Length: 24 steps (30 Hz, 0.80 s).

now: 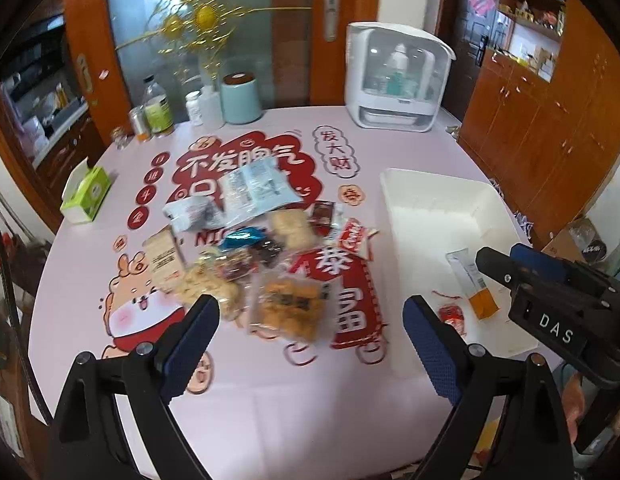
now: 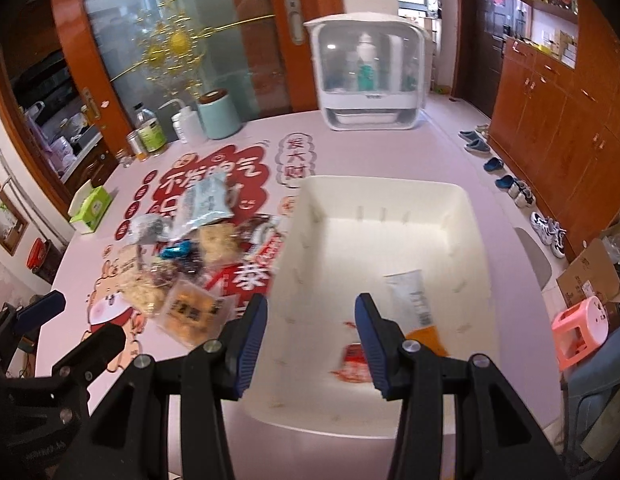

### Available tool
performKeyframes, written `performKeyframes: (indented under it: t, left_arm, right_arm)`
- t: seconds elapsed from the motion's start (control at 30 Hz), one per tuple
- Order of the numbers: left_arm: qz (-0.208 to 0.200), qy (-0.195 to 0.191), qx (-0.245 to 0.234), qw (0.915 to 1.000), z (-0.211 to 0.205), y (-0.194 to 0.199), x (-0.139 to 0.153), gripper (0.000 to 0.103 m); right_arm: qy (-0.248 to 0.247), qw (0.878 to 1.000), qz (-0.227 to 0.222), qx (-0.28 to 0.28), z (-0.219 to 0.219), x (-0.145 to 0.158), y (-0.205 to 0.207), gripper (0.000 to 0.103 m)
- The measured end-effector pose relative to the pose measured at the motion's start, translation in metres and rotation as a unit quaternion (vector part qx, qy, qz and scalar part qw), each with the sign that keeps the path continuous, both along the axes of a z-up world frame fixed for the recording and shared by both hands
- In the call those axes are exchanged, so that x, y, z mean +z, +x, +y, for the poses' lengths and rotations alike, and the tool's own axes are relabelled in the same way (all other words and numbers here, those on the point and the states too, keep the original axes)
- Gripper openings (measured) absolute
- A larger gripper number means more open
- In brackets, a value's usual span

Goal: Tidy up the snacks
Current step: 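Move both open tools back from the tray to the snack pile, then grasp the brown paper biscuit bag with the left tool while the right tool grasps the clear nut bag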

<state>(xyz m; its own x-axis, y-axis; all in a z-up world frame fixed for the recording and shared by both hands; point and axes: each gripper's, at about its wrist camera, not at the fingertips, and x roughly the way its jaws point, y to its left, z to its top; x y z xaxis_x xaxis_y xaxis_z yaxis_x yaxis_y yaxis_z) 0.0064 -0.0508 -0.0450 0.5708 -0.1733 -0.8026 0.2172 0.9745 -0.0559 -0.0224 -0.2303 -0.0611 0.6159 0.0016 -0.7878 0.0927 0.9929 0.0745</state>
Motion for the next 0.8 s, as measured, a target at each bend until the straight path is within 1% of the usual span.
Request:
performKeyframes:
  t: [0.1, 0.2, 0.33, 0.4, 0.5, 0.6, 0.73, 0.8]
  left_arm:
    - [0.000, -0.008, 0.010, 0.9999, 0.036, 0.003, 0.003, 0.092]
    - [-0.009, -0.008, 0.021, 0.9997, 0.078, 0.009, 0.008, 0.092]
    - [-0.030, 0.018, 0.041, 0.9985, 0.127, 0.019, 0.012, 0.092]
    - [-0.032, 0.028, 0.054, 0.9976, 0.154, 0.030, 0.009, 0.092]
    - [-0.018, 0.024, 0.070, 0.9971, 0.188, 0.048, -0.003, 0.092]
    - [0.002, 0.014, 0.080, 0.9967, 0.216, 0.068, -0.022, 0.092]
    - [0.033, 0.006, 0.078, 0.9964, 0.237, 0.098, -0.055, 0.092]
    - [0.043, 0.007, 0.076, 0.9961, 0.238, 0.109, -0.070, 0.092]
  right_arm:
    - [-0.009, 1.000, -0.003, 0.012, 0.029, 0.004, 0.003, 0.046]
    - [-0.018, 0.999, -0.008, 0.026, 0.063, 0.007, 0.008, 0.046]
    - [-0.033, 0.999, -0.009, 0.040, 0.098, 0.007, 0.019, 0.046]
    - [-0.037, 0.998, -0.007, 0.044, 0.112, 0.006, 0.028, 0.046]
    - [-0.036, 0.998, -0.002, 0.055, 0.132, 0.004, 0.042, 0.046]
    - [-0.017, 0.998, 0.016, 0.063, 0.148, -0.006, 0.063, 0.046]
    - [-0.010, 0.997, 0.045, 0.067, 0.167, -0.029, 0.093, 0.046]
    - [-0.006, 0.995, 0.063, 0.071, 0.176, -0.046, 0.110, 0.046]
